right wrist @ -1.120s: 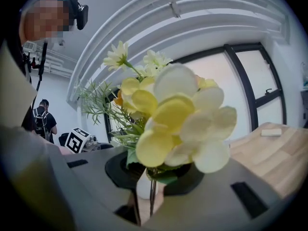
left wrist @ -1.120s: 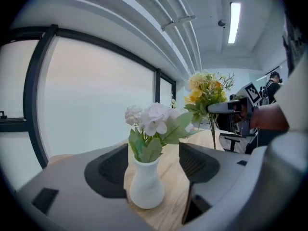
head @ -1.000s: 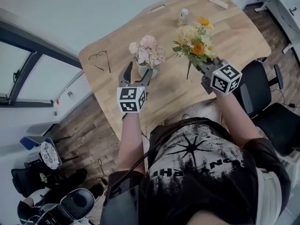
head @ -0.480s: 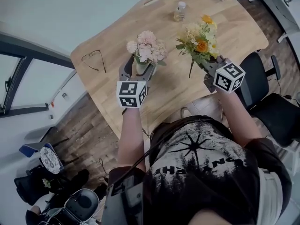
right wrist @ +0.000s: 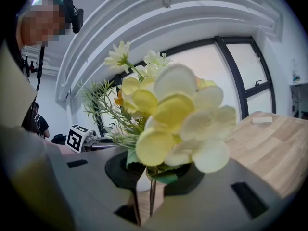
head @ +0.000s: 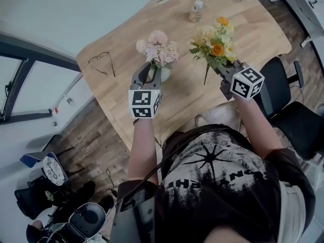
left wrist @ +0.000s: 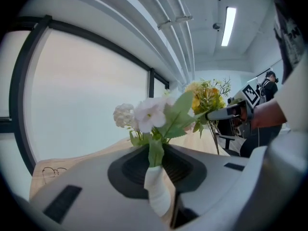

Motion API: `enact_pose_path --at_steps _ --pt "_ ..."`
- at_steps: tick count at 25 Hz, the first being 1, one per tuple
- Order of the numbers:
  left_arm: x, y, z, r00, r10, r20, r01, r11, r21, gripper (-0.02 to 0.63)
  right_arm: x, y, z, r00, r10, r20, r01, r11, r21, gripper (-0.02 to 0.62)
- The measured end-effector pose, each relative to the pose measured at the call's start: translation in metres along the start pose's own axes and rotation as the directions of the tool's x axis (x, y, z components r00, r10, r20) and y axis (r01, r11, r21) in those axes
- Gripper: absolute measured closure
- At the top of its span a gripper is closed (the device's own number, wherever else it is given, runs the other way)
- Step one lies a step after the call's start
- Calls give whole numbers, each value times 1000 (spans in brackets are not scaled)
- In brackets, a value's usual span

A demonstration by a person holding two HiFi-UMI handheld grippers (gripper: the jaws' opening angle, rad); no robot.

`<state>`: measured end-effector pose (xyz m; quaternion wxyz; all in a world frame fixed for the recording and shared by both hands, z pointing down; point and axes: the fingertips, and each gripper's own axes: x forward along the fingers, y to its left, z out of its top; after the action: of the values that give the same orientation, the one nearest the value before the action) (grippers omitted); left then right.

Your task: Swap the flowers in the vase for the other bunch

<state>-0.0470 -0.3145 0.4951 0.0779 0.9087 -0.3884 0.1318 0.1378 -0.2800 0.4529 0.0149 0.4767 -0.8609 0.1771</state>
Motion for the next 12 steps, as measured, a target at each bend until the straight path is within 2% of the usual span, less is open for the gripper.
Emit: enact_pose_path --at_steps 4,12 --pt "-1 0 -2 1000 4 2 -4 1000 -6 545 2 -1 -2 1000 7 -7 -7 1000 -1 508" --pt "-5 4 6 999 27 31 -27 1000 -6 563 1 -1 0 1000 10 -5 -10 1000 -7 508"
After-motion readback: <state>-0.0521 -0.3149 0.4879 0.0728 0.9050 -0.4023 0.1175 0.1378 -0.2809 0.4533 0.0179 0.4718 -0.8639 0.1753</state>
